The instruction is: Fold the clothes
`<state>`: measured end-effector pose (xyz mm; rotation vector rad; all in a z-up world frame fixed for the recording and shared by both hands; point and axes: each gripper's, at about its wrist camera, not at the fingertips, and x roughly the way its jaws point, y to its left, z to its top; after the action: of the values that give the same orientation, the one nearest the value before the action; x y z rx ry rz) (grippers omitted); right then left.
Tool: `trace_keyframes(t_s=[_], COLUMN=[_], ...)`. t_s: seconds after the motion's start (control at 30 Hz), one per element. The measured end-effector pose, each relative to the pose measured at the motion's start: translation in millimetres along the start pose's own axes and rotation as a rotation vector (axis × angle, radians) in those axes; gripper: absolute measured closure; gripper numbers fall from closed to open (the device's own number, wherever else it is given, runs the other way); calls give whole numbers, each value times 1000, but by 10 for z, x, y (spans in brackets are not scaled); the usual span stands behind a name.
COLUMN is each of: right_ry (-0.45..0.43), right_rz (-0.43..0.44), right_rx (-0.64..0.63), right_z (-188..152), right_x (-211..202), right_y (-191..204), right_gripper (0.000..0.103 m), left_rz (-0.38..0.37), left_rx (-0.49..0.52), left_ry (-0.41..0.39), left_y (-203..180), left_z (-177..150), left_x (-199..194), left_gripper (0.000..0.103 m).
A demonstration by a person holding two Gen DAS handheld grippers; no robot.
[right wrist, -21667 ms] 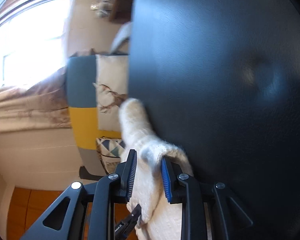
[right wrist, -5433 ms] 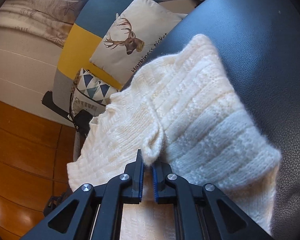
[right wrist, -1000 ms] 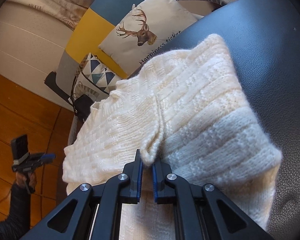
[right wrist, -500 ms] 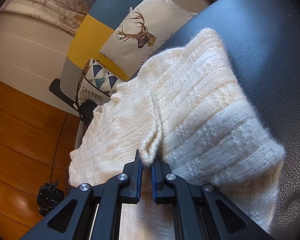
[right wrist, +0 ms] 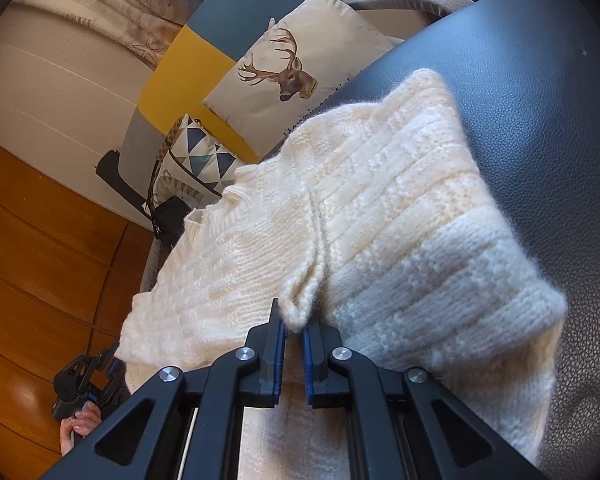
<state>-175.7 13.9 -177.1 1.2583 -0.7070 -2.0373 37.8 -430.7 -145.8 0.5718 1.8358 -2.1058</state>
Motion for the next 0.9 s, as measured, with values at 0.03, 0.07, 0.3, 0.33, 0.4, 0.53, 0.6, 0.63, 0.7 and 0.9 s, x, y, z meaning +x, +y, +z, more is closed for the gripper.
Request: trace_keyframes(t_s=[0.03,0.07,0.3,0.33,0.4,0.53,0.6,0.63,0.7,0.9], right_ry=[-2,-2,-69,-80,-81,-29,-26,-32,-44,-1], right_rz=[0,-3,10,13,2,-47,-37,-24,-16,-87], right_rx=[3,3,-66,-84,-86,-14,13,16,-1,6], right_z=[1,5,147,169,180,95,54,70,111,151], right_x=[2,3,-258,-302,-309,-128,-103,-113,-143,-155], right_y=[-3,-1,308,358,357,89,14,28,85,20], right_gripper=[98,98,95,95,95,95,95,95,95,87], left_rz=[38,76,111,115,124,138,147,151,168,115], left_rx=[12,24,90,101,121,90,119,131,141,111], left_ry=[1,2,-18,-24,-36,-23,-36,-36,-25,29], left_y=[79,159,158,128,68,202,152,144,143,148], left_z=[7,14,24,22,18,3,-9,-11,-20,-11], left_x=[7,13,-43,-55,-79,15,-39,-54,-75,-314], left_gripper=[97,97,98,98,98,98,98,98,98,87])
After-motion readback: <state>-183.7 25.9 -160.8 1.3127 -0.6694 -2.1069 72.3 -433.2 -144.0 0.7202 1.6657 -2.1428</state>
